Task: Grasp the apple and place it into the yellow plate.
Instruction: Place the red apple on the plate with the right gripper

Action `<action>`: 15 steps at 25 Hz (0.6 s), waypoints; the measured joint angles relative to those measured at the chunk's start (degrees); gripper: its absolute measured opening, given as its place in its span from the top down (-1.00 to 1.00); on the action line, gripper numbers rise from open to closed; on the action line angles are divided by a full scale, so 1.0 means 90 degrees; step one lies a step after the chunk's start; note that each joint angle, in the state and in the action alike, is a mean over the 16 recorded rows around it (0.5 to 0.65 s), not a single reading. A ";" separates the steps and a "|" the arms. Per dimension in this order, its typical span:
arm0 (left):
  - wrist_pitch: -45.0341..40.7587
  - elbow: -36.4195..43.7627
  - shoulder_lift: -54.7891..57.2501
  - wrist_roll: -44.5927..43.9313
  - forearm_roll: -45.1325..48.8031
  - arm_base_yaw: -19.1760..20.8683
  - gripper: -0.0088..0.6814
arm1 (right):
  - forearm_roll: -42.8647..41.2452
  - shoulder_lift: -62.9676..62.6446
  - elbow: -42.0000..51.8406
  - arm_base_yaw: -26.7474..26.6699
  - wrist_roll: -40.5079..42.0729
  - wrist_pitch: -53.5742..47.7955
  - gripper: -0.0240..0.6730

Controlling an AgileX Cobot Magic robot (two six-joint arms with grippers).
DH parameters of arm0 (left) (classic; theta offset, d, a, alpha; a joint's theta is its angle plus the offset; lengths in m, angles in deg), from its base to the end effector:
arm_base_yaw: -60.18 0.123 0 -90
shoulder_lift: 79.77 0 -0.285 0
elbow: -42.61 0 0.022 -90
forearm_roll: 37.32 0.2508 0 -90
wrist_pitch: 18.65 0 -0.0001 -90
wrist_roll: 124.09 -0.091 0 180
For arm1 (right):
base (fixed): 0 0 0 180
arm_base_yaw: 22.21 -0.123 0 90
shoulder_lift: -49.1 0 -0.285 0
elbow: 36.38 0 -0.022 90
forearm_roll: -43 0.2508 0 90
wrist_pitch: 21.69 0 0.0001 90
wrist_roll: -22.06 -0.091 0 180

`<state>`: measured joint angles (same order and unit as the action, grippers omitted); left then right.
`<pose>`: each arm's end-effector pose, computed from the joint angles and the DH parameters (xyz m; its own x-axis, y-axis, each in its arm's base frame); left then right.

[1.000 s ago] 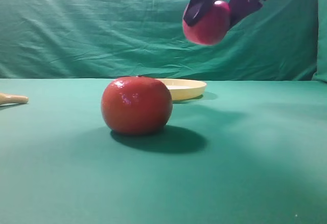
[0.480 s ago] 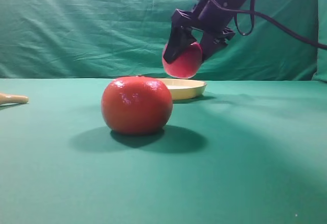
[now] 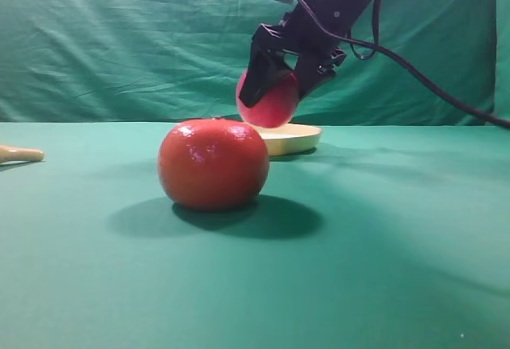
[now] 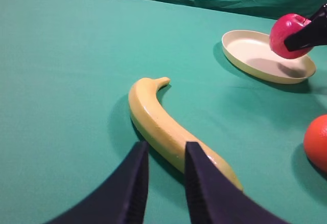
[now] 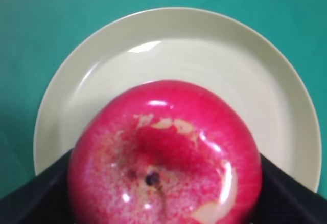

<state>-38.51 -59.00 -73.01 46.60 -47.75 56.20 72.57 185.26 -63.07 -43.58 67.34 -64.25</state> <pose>0.0523 -0.0093 0.1765 -0.2544 0.0088 -0.9671 0.1264 0.9917 -0.0243 0.4495 0.2086 0.1847 -0.5346 -0.5982 -0.5970 -0.7726 0.6322 0.0584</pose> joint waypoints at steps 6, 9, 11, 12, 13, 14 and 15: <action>0.0000 0.0000 0.0000 0.0000 0.0000 0.0000 0.52 | -0.0226 -0.0079 -0.0101 0.0015 -0.0083 -0.0119 -0.73; 0.0000 0.0000 0.0000 0.0000 0.0000 0.0000 0.52 | -0.0344 -0.0210 -0.0218 0.0058 -0.0216 -0.0246 -0.73; 0.0000 0.0000 0.0000 0.0000 0.0000 0.0000 0.52 | -0.0423 -0.0322 -0.0302 0.0107 -0.0316 -0.0354 -0.72; 0.0000 0.0000 0.0000 0.0000 0.0000 0.0000 0.52 | -0.0463 -0.0383 -0.0345 0.0138 -0.0368 -0.0418 -0.69; 0.0000 0.0000 0.0000 0.0000 0.0000 0.0000 0.52 | -0.0502 -0.0447 -0.0388 0.0172 -0.0422 -0.0491 -0.66; 0.0000 0.0000 0.0000 0.0000 0.0000 0.0000 0.52 | -0.0538 -0.0515 -0.0431 0.0210 -0.0482 -0.0574 -0.61; 0.0000 0.0000 0.0000 0.0000 0.0000 0.0000 0.52 | -0.0569 -0.0588 -0.0474 0.0250 -0.0547 -0.0668 -0.54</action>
<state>-38.51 -59.00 -73.01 46.60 -47.75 56.20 67.45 179.98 -67.33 -41.33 62.42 -70.25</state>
